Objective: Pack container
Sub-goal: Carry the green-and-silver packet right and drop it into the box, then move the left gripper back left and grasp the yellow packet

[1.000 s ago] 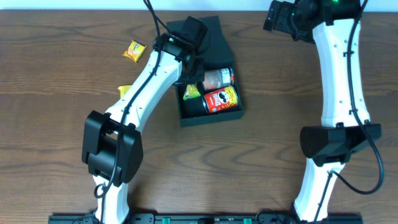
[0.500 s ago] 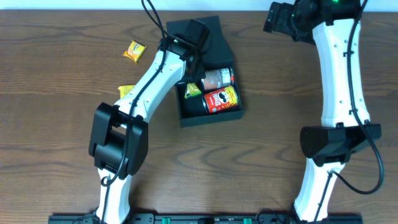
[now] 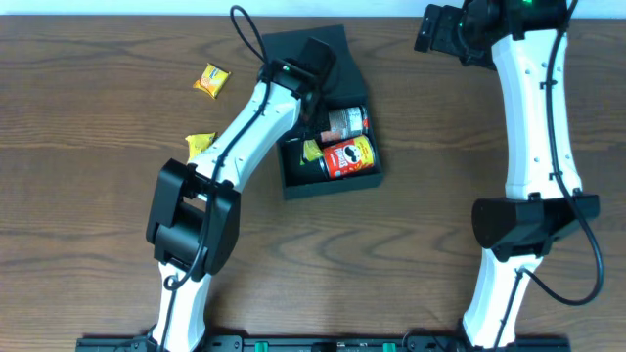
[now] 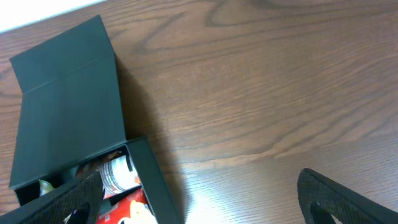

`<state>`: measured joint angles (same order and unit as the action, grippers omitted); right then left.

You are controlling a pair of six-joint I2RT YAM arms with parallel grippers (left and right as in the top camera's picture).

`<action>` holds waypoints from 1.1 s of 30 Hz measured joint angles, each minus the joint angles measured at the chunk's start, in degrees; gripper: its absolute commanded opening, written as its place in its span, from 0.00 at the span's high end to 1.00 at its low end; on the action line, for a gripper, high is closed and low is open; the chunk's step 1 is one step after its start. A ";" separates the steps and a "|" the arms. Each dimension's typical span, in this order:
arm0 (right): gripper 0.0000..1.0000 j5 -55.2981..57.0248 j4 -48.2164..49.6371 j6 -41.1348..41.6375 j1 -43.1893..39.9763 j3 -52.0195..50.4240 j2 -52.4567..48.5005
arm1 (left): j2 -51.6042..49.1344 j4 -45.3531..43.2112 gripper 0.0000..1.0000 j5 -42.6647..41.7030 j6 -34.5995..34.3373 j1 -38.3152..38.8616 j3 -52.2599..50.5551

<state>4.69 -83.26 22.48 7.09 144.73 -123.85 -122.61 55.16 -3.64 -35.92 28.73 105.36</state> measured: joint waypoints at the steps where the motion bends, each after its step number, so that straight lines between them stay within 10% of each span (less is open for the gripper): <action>1: 0.01 0.00 0.00 0.00 0.00 0.00 0.00 | -0.02 -0.02 0.94 0.07 -0.17 0.33 0.00; 22: 0.01 0.00 -0.11 -0.83 0.00 0.00 0.00 | -0.85 -3.10 0.94 5.77 -1.57 1.44 -0.83; 27: 0.01 0.00 -0.13 -0.83 0.00 0.00 0.00 | -0.85 -3.50 0.67 5.77 -1.66 1.62 -0.83; 33: 0.01 0.00 -0.15 -0.83 0.00 0.00 0.00 | -0.85 -4.00 0.60 5.53 -1.62 2.14 -0.83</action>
<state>4.69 -83.42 21.65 7.09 144.73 -123.85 -123.46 51.16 1.89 -37.54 30.87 104.53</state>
